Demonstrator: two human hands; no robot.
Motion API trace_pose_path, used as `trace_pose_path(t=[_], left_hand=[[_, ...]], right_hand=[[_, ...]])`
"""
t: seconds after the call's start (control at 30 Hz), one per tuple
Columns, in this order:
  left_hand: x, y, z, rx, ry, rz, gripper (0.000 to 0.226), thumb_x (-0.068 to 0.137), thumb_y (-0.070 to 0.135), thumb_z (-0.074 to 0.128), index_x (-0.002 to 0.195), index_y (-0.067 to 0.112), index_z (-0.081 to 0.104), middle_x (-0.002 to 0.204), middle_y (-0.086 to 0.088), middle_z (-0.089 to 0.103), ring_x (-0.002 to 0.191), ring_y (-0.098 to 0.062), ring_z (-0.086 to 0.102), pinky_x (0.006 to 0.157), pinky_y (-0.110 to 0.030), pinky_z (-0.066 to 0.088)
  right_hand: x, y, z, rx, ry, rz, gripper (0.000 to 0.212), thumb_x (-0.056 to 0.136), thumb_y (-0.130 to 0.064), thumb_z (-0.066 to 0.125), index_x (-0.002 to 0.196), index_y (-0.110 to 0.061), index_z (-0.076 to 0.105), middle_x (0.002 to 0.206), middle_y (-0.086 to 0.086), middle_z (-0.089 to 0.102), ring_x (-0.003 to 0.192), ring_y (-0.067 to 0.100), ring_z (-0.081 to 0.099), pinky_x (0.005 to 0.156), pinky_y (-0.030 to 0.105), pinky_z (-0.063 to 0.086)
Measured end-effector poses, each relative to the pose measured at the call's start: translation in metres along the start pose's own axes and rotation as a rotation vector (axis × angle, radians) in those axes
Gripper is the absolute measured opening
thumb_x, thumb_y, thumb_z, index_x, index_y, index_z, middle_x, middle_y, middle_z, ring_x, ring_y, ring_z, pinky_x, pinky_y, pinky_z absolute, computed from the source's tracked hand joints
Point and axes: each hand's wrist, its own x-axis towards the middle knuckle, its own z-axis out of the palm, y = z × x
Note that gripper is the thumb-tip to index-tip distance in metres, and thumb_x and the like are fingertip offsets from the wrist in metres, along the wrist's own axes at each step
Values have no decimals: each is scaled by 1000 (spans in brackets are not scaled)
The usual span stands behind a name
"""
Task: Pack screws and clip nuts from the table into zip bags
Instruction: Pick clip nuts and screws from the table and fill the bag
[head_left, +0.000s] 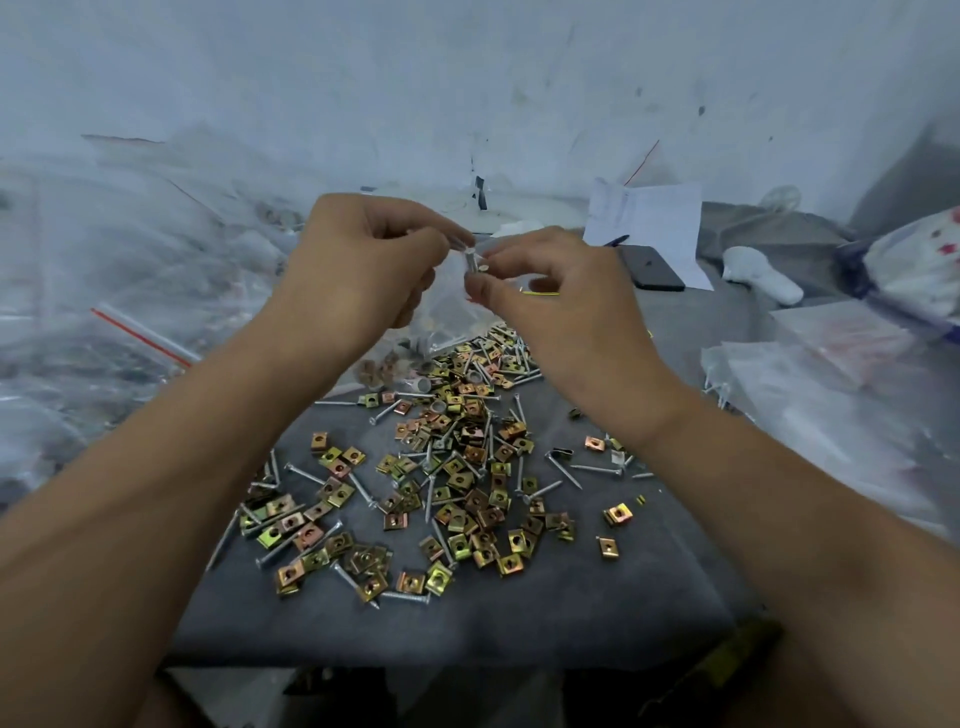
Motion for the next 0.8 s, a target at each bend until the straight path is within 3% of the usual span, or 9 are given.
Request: trace_pose_path(t=[0.1, 0.23, 0.3, 0.43, 0.53, 0.67, 0.8], left_hand=[[1, 3, -4, 68, -36, 24, 34, 96, -5, 53, 98, 10, 83, 50, -1, 40, 48, -18, 27, 48, -22, 27], [-2, 5, -2, 158, -88, 75, 34, 95, -2, 56, 97, 18, 84, 48, 7, 43, 45, -13, 34, 48, -23, 32], [-2, 3, 0, 81, -46, 56, 33, 95, -1, 55, 98, 14, 83, 48, 6, 41, 43, -12, 32, 45, -22, 31], [4, -1, -6, -186, 106, -93, 27, 99, -1, 51, 102, 0, 78, 48, 4, 35, 44, -14, 23, 48, -22, 24], [9, -1, -16, -327, 109, -200, 24, 101, 5, 53, 104, -2, 75, 53, 2, 38, 46, -14, 25, 46, -23, 25], [10, 4, -23, -439, 50, -125, 19, 100, 11, 62, 101, -1, 77, 64, -5, 55, 52, -17, 43, 49, -25, 37], [8, 8, -25, -356, -23, 67, 17, 99, 12, 70, 107, -1, 77, 85, -15, 77, 62, -21, 60, 62, -31, 52]], right_hand=[[2, -4, 6, -154, -5, -79, 9, 87, -33, 80, 91, -25, 79, 103, -9, 71, 97, 7, 65, 89, 31, 49], [5, -11, 6, -395, -82, -149, 16, 91, -33, 75, 99, -21, 79, 103, -1, 73, 100, 21, 64, 88, 40, 48], [6, -13, 5, -368, -109, -157, 20, 95, -35, 69, 102, -19, 80, 101, -2, 74, 97, 18, 66, 86, 39, 49], [5, -10, -6, -136, -181, -64, 38, 105, -42, 55, 97, -11, 74, 66, -10, 55, 60, 2, 47, 57, 22, 33], [6, -8, -16, -120, -177, -66, 16, 97, -29, 71, 107, -17, 76, 88, -12, 71, 79, -2, 63, 73, 8, 44], [15, -11, -22, 136, 21, -94, 17, 90, -5, 75, 105, -13, 76, 88, -1, 76, 82, 13, 73, 83, 27, 60], [18, -12, -32, 327, 169, -149, 27, 90, -6, 77, 115, -11, 68, 85, -1, 75, 84, 20, 76, 83, 33, 60]])
